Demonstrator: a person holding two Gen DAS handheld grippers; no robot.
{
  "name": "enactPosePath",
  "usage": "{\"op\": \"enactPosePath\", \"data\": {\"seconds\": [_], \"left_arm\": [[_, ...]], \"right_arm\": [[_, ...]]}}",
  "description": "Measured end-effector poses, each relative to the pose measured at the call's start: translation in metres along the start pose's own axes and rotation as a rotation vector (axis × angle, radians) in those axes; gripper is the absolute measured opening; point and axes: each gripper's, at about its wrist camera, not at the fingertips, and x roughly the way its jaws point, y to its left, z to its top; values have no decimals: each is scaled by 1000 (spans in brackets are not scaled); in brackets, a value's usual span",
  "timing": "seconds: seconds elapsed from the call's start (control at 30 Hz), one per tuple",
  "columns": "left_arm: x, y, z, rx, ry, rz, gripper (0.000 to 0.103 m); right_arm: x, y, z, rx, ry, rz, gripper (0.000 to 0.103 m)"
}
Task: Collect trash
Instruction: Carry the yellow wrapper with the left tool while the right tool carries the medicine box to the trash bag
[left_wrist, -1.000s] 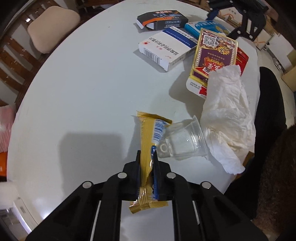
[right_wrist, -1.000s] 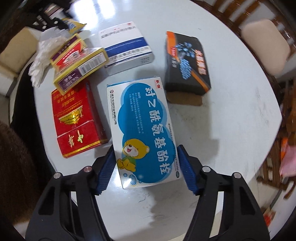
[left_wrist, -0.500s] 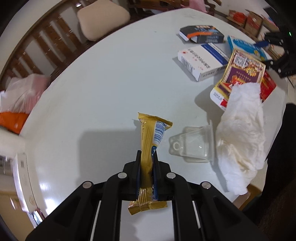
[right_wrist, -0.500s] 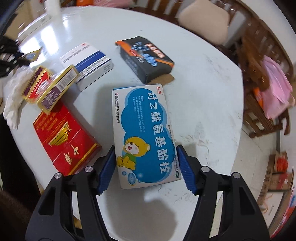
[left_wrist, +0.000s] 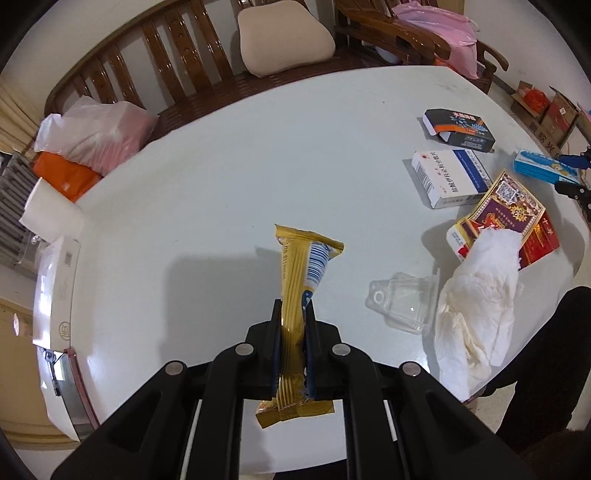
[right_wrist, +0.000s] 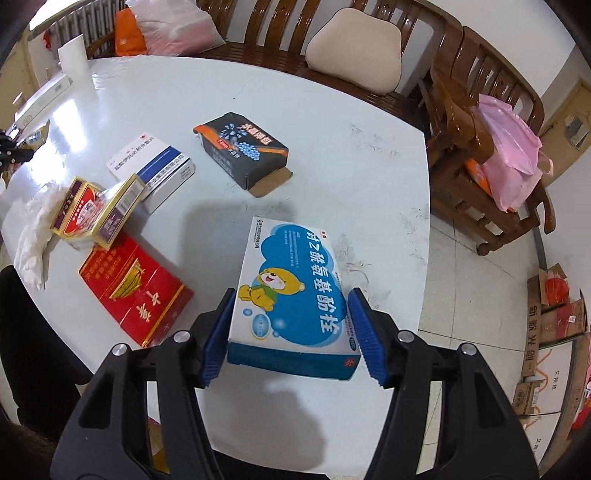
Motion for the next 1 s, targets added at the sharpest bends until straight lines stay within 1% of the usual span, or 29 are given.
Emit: {"op": "enactPosePath", "data": {"seconds": [0.1,0.13,0.23,0.3,0.4,0.47,0.57,0.73,0.83,0.9,1.0], "left_arm": [[-8,-7,-2,-16,5,-12,11],[-16,-16,-9,-21,5,-19,11],[-28,-22,-14,-30,0,-28,11],[-38,-29,-17,-10,-19,-12,11],[-49,-36,-21,-4,-21,-38,11],[-56,-39,-22,-2,-21,-35,11],[-66,-43,-24,-8,-23,-63,11],[-85,-59,-33,8,-45,-62,11],[-95,-70,-40,20,-49,-73,11],[-103,-80,-48,35,-53,-68,11],[-114,-90,-58,52,-64,-74,11]], "right_arm": [[-8,10,3,3,-18,-7,59],[-14,17,1,-5,-26,-21,59],[-18,22,2,-30,-53,-47,59],[-30,24,1,-42,-82,-59,59],[-49,28,2,-54,-127,-67,59],[-67,34,3,-73,-167,-77,59],[-93,46,3,-97,-220,-59,59],[-125,69,-6,-142,-266,-13,59],[-139,83,-15,-168,-284,8,59],[-147,92,-22,-184,-290,27,59],[-157,104,-31,-212,-301,34,59]]}}
